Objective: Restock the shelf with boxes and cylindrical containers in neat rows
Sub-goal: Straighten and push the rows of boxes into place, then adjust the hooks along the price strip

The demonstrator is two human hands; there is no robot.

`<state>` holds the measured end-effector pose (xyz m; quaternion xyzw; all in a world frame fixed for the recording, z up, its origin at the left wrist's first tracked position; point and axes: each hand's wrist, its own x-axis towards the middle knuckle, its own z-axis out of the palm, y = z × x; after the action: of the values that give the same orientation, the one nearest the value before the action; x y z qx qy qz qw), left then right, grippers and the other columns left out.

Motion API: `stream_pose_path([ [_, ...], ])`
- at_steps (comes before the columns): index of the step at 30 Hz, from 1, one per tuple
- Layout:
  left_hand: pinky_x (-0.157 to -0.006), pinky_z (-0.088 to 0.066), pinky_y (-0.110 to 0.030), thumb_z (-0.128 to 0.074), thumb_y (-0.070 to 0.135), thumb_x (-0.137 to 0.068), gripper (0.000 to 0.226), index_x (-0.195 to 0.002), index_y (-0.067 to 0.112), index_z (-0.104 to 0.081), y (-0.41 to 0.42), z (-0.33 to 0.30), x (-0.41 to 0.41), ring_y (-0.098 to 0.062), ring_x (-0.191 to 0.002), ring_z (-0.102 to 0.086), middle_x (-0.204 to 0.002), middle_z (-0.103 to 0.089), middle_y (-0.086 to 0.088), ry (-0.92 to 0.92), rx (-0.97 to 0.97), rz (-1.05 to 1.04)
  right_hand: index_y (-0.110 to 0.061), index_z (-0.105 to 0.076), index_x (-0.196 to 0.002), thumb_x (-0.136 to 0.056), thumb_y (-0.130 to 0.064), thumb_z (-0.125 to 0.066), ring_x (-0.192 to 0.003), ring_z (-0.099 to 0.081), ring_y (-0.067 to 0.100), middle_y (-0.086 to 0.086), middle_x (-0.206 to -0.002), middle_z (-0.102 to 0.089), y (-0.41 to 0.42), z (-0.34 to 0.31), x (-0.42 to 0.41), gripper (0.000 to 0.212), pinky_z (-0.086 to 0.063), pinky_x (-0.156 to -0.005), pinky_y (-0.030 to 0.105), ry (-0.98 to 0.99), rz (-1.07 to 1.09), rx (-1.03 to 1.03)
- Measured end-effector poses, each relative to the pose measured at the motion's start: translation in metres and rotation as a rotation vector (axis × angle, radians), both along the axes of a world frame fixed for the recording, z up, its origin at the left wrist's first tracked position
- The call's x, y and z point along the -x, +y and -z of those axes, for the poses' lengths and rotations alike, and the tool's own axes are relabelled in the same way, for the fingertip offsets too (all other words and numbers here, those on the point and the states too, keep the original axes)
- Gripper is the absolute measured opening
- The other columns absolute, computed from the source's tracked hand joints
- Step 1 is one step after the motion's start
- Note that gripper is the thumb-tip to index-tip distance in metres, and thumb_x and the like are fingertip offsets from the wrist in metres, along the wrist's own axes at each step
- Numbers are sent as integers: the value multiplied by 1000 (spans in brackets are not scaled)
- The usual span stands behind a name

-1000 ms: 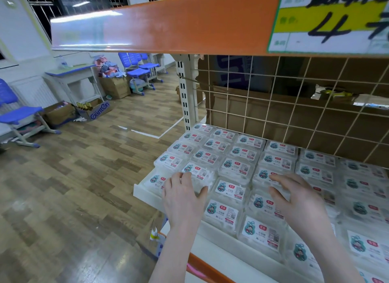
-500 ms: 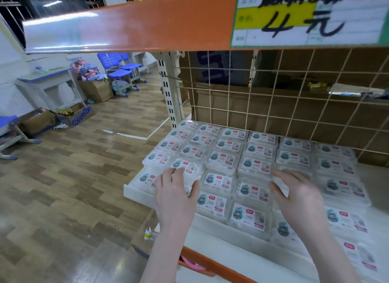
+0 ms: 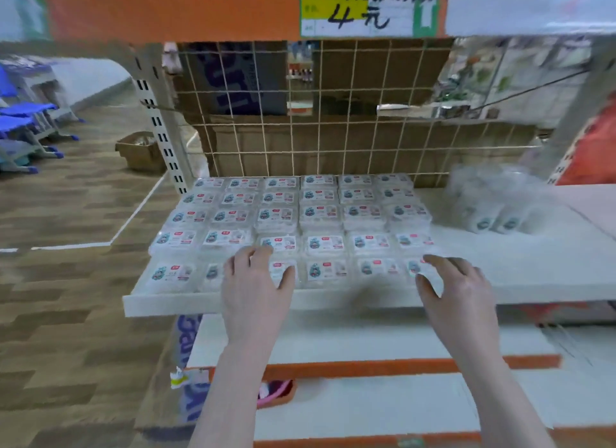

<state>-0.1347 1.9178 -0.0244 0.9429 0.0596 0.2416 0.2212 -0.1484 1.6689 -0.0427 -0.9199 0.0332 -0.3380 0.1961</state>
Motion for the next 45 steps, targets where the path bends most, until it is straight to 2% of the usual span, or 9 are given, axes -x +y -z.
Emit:
stream_pose_path([
  [5,-99,-34,-36,-63,33,-86,42,-123,13,-59,-51,-14,17,-29,-118,-44,-127,-53,-7,91,67,199,-3,-67,-105,-73,-4,-75,-83,-59,41,19,-92,-66,-46,-12,49,33,-47,-71,45,12,185,10],
  [9,-101,-34,-33,-55,39,-90,46,-131,20,-51,-104,-25,25,-22,-124,-37,-135,-45,-1,125,54,335,-2,-67,-105,-75,-4,-72,-78,-57,39,19,-89,-65,-95,-19,80,30,-46,-69,43,-6,299,-1],
  [16,-101,-33,-31,-53,41,-91,46,-133,23,-48,-254,-38,44,-19,-127,-35,-138,-41,2,152,85,550,-7,-65,-112,-79,-11,-71,-89,-58,37,16,-100,-63,-212,-29,146,33,-46,-71,40,-4,500,-31],
  [25,-99,-32,-31,-57,37,-88,44,-129,20,-54,-501,-39,90,-24,-122,-39,-131,-47,-2,148,117,710,-5,-70,-100,-69,-6,-78,-77,-61,36,14,-86,-65,-424,-30,216,33,-49,-67,37,-76,628,45],
  [28,-99,-32,-31,-58,37,-86,42,-125,21,-56,-567,-37,97,-23,-120,-41,-127,-50,-1,154,115,741,-7,-70,-100,-69,-5,-78,-81,-61,36,14,-89,-65,-484,-29,231,33,-48,-70,36,-69,666,21],
  [35,-97,-33,-30,-58,36,-87,42,-125,20,-55,-687,-31,88,-22,-119,-40,-126,-49,-1,158,71,801,-8,-69,-103,-73,-8,-76,-86,-60,35,13,-91,-64,-599,-11,228,31,-47,-74,39,-16,725,-87],
  [45,-100,-30,-30,-61,34,-87,42,-125,17,-56,-879,-8,5,-23,-122,-40,-128,-50,-3,153,96,838,-8,-68,-105,-76,-11,-73,-85,-59,31,10,-94,-63,-778,-1,154,29,-47,-75,38,5,711,-58],
])
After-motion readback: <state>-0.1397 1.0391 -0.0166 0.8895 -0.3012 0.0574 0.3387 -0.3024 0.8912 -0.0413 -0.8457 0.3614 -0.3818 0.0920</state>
